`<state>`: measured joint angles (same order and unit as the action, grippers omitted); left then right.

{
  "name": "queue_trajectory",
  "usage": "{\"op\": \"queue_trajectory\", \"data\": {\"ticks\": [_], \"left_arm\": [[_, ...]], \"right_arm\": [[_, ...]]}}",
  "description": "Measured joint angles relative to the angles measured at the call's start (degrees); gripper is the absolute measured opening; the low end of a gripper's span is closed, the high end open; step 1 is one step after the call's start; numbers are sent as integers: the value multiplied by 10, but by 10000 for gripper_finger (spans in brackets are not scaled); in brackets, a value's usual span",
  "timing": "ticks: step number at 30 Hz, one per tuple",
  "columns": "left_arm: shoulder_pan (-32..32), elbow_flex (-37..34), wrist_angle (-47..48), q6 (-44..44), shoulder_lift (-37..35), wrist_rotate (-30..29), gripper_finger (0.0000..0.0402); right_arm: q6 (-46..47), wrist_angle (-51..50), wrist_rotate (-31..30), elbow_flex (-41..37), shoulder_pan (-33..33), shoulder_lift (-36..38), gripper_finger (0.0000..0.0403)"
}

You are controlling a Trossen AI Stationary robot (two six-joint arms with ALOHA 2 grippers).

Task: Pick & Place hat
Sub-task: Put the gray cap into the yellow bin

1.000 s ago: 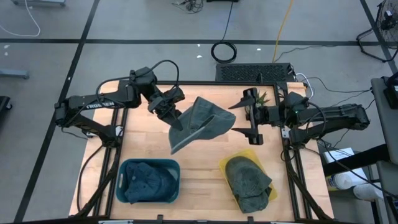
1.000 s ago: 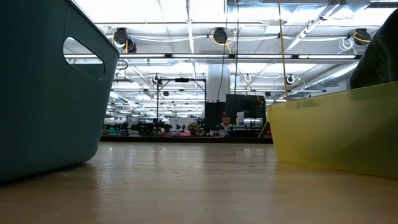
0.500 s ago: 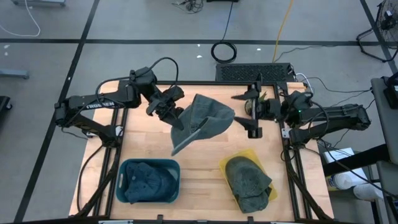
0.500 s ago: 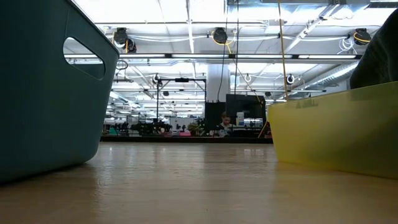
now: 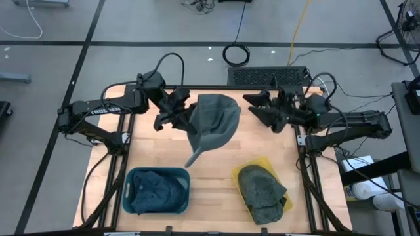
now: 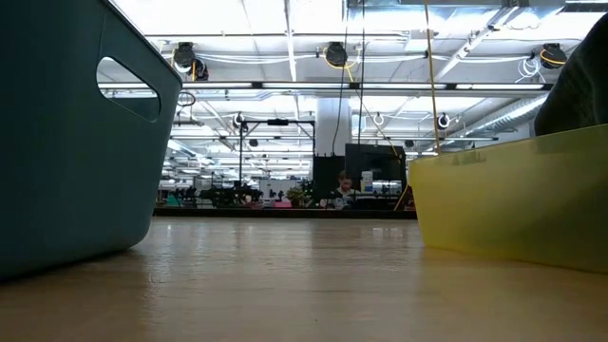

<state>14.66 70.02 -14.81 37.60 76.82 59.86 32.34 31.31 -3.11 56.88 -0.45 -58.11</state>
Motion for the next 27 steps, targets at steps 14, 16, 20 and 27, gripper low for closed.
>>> {"op": "queue_trajectory", "data": {"ticks": [14,16,20,27], "left_arm": [[0,0,1,-311,0,-116,10],[0,0,2,-347,0,-148,10],[0,0,20,-417,0,-202,10],[0,0,63,-481,0,-226,10]], "right_arm": [[401,-81,78,0,-22,-1,309],[429,-79,81,0,-22,-1,309],[488,-79,80,0,-22,-3,309],[568,-25,114,0,-22,-31,309]]}}
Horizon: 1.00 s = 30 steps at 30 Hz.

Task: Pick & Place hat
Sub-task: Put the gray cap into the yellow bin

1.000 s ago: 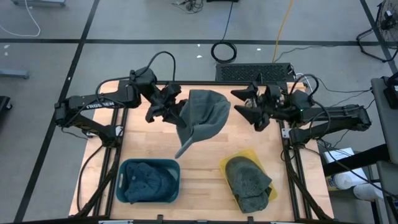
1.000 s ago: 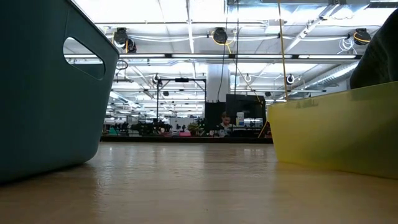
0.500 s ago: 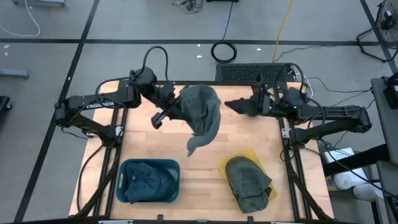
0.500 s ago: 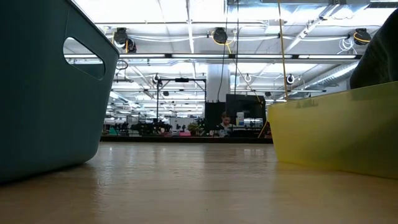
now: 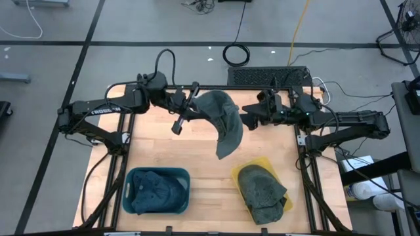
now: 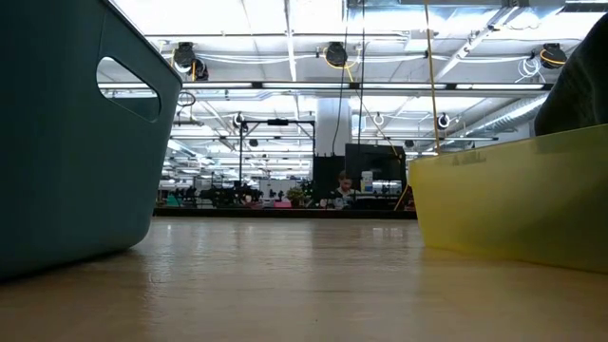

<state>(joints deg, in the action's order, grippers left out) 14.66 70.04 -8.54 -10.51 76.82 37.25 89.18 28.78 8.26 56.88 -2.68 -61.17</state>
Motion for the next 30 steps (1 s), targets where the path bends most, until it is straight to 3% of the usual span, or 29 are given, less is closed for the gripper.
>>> {"op": "queue_trajectory", "data": {"ticks": [9,20,25,30], "left_arm": [[0,0,16,-8,0,-18,10],[0,0,89,7,0,-54,10],[0,0,90,20,0,-55,10],[0,0,93,22,0,-55,10]], "right_arm": [[54,64,37,0,0,-56,309],[62,129,39,0,5,-95,298],[62,125,40,0,5,-101,245],[45,125,38,0,4,-101,128]]}}
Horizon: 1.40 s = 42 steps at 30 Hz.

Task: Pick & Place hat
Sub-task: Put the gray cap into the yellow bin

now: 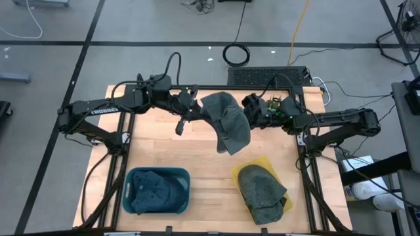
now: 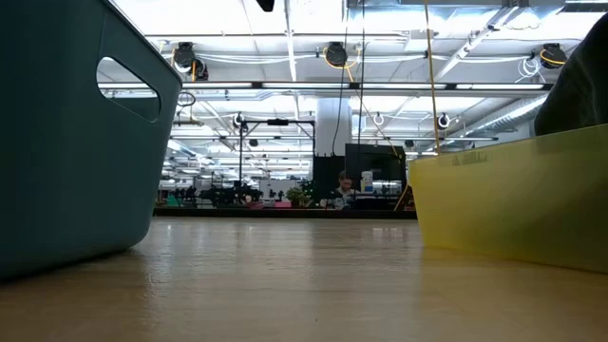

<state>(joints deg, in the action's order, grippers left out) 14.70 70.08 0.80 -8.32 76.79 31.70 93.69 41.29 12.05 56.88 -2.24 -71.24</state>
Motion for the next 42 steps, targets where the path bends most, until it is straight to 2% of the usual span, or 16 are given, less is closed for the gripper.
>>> {"op": "queue_trajectory", "data": {"ticks": [3,6,13,17,22,26,31,36,39,42], "left_arm": [[0,0,-5,-2,0,0,10],[0,0,-10,-3,0,0,10],[0,0,-17,0,0,1,20],[0,0,-31,-12,0,40,9],[1,0,-95,1,0,65,12],[9,0,-174,79,0,127,9],[11,0,-252,161,0,146,9],[10,0,-332,237,0,167,9],[10,0,-350,246,0,160,9],[10,0,-352,250,0,155,9]], "right_arm": [[-27,0,0,0,0,0,33],[-53,0,-3,0,0,0,7],[-83,-6,-13,0,0,15,0],[-126,-33,-13,0,-3,40,0],[-194,-109,-13,0,-15,87,0],[-235,-154,-14,0,-27,124,0],[-270,-159,17,0,-42,136,0],[-237,-108,48,0,-49,127,24],[-171,-34,82,0,-59,105,70],[-89,26,90,0,-64,84,133]]}}
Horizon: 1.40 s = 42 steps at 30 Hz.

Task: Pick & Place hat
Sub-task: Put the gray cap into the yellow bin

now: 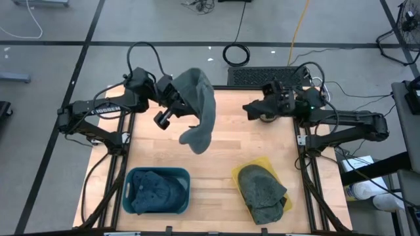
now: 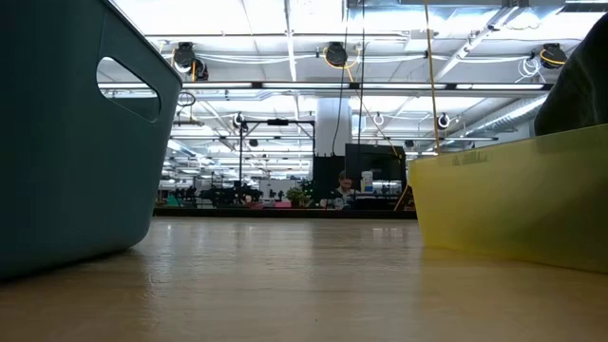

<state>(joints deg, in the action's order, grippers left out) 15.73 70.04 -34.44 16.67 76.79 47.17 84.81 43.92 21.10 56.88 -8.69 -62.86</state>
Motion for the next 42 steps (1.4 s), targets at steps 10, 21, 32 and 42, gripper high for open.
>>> {"op": "queue_trajectory", "data": {"ticks": [10,21,32,42], "left_arm": [[4,0,68,-11,0,-2,9],[11,0,140,80,0,9,9],[11,0,209,124,0,-41,9],[11,0,194,140,0,-51,9]], "right_arm": [[197,37,2,0,2,-72,331],[216,84,-16,0,3,-134,357],[97,103,-31,68,5,-158,325],[54,78,-44,77,12,-157,227]]}}
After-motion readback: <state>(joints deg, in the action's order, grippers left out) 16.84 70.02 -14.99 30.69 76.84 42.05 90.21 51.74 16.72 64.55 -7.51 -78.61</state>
